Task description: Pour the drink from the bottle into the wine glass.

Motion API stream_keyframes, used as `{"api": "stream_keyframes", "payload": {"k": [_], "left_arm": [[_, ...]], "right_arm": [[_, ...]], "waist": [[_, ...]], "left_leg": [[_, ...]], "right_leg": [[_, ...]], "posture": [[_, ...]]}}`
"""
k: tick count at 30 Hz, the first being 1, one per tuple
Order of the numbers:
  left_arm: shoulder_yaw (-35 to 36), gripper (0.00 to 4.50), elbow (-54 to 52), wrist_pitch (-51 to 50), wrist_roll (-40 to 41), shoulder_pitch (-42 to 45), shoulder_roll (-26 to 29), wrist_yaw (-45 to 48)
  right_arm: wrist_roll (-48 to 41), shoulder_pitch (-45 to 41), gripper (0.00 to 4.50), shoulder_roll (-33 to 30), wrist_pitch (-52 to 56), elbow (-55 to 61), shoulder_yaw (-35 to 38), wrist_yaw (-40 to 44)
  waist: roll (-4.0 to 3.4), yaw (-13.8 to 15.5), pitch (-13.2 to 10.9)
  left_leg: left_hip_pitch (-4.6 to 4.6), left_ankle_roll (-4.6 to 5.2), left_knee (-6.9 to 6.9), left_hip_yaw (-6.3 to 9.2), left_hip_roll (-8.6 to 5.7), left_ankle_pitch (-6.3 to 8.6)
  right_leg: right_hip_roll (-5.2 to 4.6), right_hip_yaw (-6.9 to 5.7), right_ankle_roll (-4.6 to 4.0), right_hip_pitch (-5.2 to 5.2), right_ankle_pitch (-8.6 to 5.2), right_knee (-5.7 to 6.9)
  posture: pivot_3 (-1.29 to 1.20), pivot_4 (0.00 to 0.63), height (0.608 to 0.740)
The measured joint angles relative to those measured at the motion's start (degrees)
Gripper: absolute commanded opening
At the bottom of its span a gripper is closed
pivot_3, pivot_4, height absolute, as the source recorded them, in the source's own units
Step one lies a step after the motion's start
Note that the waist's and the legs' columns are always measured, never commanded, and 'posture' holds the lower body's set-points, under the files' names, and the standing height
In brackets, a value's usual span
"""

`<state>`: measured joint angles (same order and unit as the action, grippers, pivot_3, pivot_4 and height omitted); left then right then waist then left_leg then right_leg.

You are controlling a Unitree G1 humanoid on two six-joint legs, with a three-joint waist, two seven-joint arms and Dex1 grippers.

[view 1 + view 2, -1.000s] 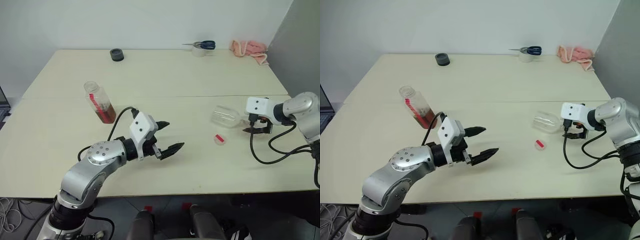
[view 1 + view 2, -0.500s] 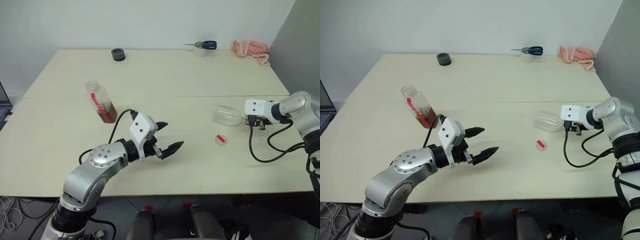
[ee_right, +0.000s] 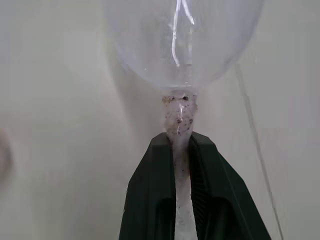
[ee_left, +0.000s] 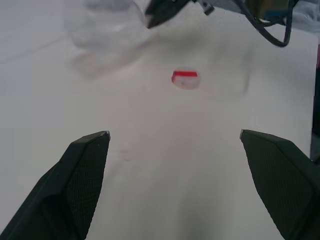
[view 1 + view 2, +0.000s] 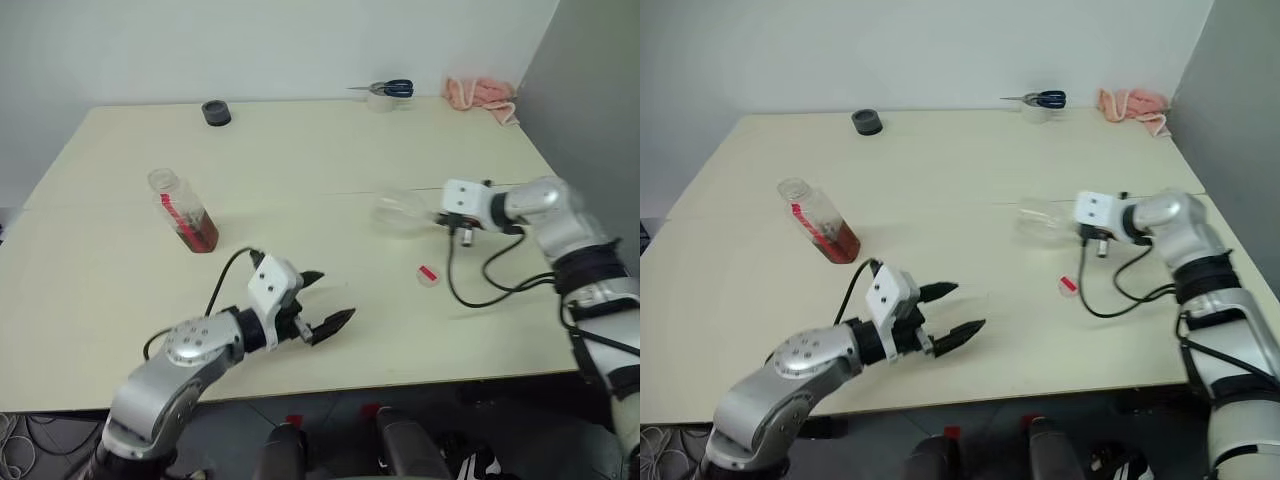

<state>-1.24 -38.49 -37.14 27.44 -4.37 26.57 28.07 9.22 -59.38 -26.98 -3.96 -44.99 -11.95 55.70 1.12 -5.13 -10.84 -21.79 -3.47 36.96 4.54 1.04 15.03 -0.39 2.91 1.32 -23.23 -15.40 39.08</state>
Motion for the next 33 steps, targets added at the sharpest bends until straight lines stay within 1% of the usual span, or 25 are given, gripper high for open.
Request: {"api": "stream_keyframes", "payload": {"k": [1, 3, 4, 7, 9, 11, 14, 16, 21, 24, 30, 33], "left_arm": [[1.2, 4.50, -0.2, 1.4, -0.5, -2.8, -1.6, -1.4], [4.6, 4.50, -1.9, 4.1, -0.8, -9.6, -4.9, -4.4], [5.2, 4.50, -2.6, 4.7, -0.8, -11.4, -6.0, -5.5], [7.2, 4.50, -5.4, 6.3, -1.6, -14.5, -8.6, -9.3], [7.8, 4.50, -6.9, 7.2, -3.0, -15.0, -9.0, -11.4], [7.8, 4.50, -8.2, 7.6, -3.8, -16.2, -10.0, -13.1], [6.0, 4.50, -12.0, 8.3, -5.7, -19.8, -11.3, -15.8], [4.3, 4.50, -13.5, 9.4, -7.4, -22.0, -11.2, -16.3], [2.7, 4.50, -13.8, 10.1, -8.4, -23.0, -11.5, -17.4], [2.9, 4.50, -13.8, 10.1, -8.3, -22.0, -11.1, -17.4], [4.4, 4.50, -13.5, 10.1, -8.2, -21.2, -11.0, -17.4], [4.3, 4.50, -12.8, 10.1, -8.2, -20.3, -11.0, -17.4]], "right_arm": [[-3.5, -0.5, 0.12, 4.2, 1.9, -0.1, 2.7, -1.9], [-10.8, -2.7, 0.12, 14.8, 7.0, -1.2, 9.1, -7.8], [-13.3, -3.5, 0.12, 18.2, 8.5, -1.6, 11.2, -10.6], [-17.5, -4.6, 0.12, 25.9, 9.3, -4.8, 15.2, -17.4], [-18.5, -4.1, 0.12, 29.6, 8.4, -8.2, 16.1, -20.4], [-19.3, -3.3, 0.12, 31.7, 6.5, -11.8, 17.6, -23.4], [-17.6, -0.5, 0.12, 32.9, -1.1, -17.5, 17.5, -28.1], [-16.6, 0.6, 0.12, 33.3, -5.2, -19.3, 17.1, -28.9], [-14.3, 2.2, 0.12, 33.3, -8.6, -19.2, 14.8, -29.6], [-13.7, 5.3, 0.12, 32.1, -9.1, -15.6, 13.2, -28.4], [-12.6, 14.1, 0.12, 28.0, -5.5, -2.1, 8.9, -24.1], [-12.6, 14.9, 0.12, 27.5, -2.5, 1.2, 8.4, -24.1]], "waist": [[0.00, 0.1, 0.0], [0.00, 0.3, 0.0], [-0.01, 0.6, 0.0], [0.02, 3.1, 0.0], [0.04, 3.6, 0.0], [0.05, 3.7, 0.0], [0.05, 3.2, 0.0], [0.02, 2.3, 0.0], [-0.04, 1.4, 0.1], [-0.13, 1.5, 0.1], [-0.15, 1.8, 0.2], [-0.15, 1.8, 0.2]], "left_leg": [[-0.03, 0.00, 0.02, 0.01, 0.12, 0.00], [-0.06, 0.00, 0.01, 0.08, 0.50, 0.01], [-0.07, 0.00, 0.02, 0.13, 0.48, 0.01], [-0.14, 0.00, 0.06, 0.20, 0.32, 0.01], [-0.17, 0.00, 0.07, 0.12, 0.06, 0.01], [-0.20, 0.01, 0.05, 0.12, -0.27, 0.02], [-0.21, 0.01, 0.00, -0.02, -0.34, 0.05], [-0.18, 0.05, -0.05, -0.19, -0.32, 0.14], [-0.05, 0.10, -0.13, -0.19, -0.22, 0.18], [-0.04, 0.11, -0.07, -0.19, -0.28, 0.19], [0.00, 0.11, -0.02, -0.18, -0.29, 0.19], [0.01, 0.11, 0.00, -0.18, -0.26, 0.18]], "right_leg": [[0.01, -0.05, -0.04, 0.00, 0.03, 0.01], [0.13, -0.15, -0.13, -0.01, 0.07, 0.01], [0.15, -0.21, -0.13, -0.02, 0.07, 0.01], [0.24, -0.32, -0.13, 0.06, 0.07, -0.06], [0.17, -0.27, -0.11, 0.06, 0.08, -0.12], [0.00, -0.24, -0.11, 0.04, 0.08, -0.11], [-0.10, -0.11, -0.10, 0.00, 0.08, -0.18], [-0.10, 0.05, -0.07, -0.09, 0.05, -0.18], [0.04, 0.10, -0.12, -0.08, 0.00, -0.13], [0.03, 0.14, -0.07, -0.02, -0.02, -0.13], [0.02, 0.18, -0.03, 0.02, -0.02, -0.10], [0.08, 0.18, -0.02, 0.02, -0.01, -0.09]], "posture": [[0.00, 0.150, 0.740], [0.00, 0.150, 0.740], [0.00, 0.150, 0.740], [0.00, 0.150, 0.740], [0.00, 0.150, 0.740], [0.00, 0.150, 0.740], [0.00, 0.150, 0.740], [0.00, 0.150, 0.740], [0.00, 0.150, 0.740], [0.00, 0.150, 0.740], [0.00, 0.150, 0.740], [0.00, 0.150, 0.740]]}}
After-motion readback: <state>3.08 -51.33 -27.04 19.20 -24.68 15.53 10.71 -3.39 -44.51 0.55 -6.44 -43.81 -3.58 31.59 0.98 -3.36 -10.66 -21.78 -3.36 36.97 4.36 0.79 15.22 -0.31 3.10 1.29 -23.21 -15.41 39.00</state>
